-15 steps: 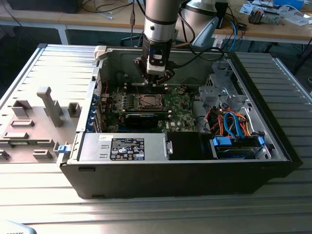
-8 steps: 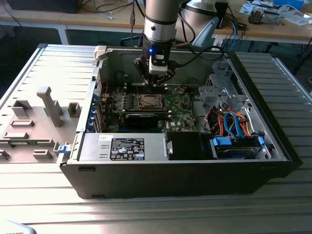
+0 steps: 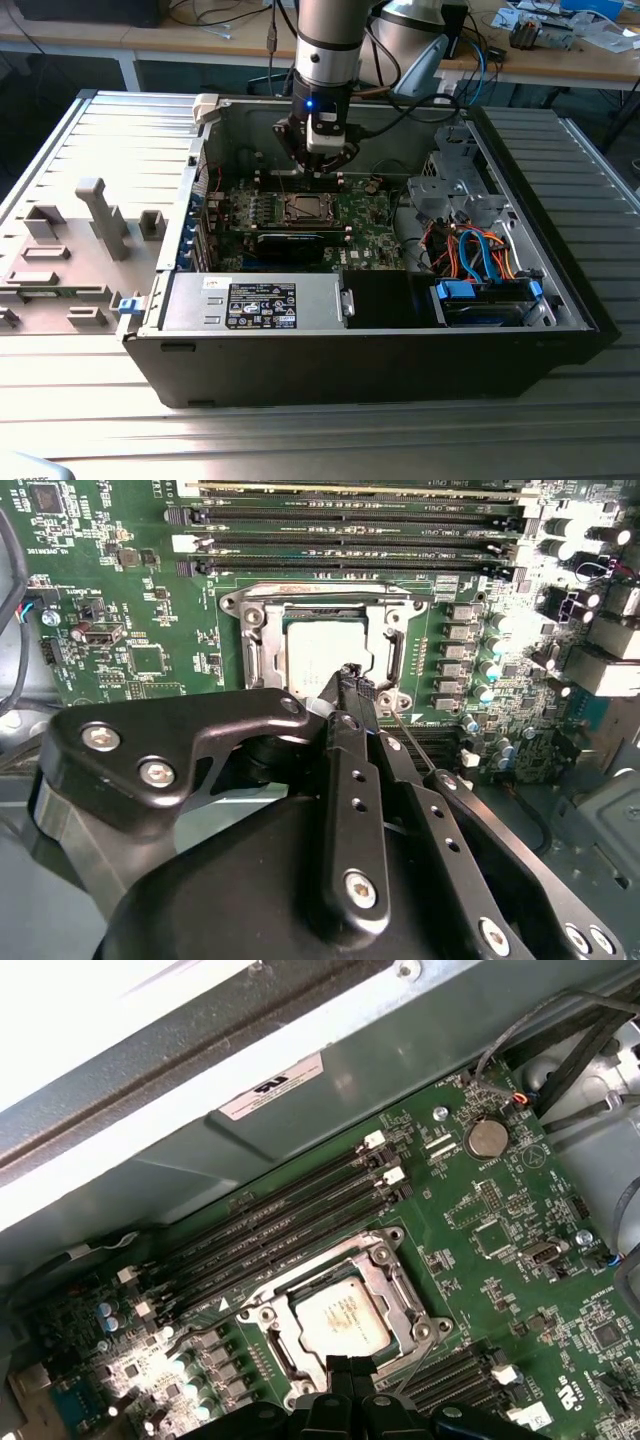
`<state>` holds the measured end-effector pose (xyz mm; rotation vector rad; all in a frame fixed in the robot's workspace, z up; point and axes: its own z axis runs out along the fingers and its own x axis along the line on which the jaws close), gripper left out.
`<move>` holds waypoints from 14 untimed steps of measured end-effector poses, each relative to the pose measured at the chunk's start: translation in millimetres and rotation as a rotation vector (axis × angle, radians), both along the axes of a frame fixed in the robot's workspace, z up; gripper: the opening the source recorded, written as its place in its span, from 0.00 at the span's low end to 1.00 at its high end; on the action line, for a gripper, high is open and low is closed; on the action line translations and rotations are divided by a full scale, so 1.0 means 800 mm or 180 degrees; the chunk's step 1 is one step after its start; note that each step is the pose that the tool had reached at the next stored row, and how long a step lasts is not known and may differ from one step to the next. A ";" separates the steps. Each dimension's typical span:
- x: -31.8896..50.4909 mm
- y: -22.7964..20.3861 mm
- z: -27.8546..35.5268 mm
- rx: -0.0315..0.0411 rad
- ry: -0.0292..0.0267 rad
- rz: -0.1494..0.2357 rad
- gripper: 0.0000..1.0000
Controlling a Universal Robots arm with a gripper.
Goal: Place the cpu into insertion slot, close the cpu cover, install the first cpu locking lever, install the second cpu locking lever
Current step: 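Install the first cpu locking lever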
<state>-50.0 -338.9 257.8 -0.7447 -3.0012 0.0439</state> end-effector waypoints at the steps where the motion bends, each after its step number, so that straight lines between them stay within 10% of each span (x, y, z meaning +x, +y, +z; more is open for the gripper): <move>1: 0.000 0.0000 0.0000 0.0000 0.0000 0.0013 0.11; 14: 0.000 0.0000 0.0000 0.0000 0.0000 0.0111 0.11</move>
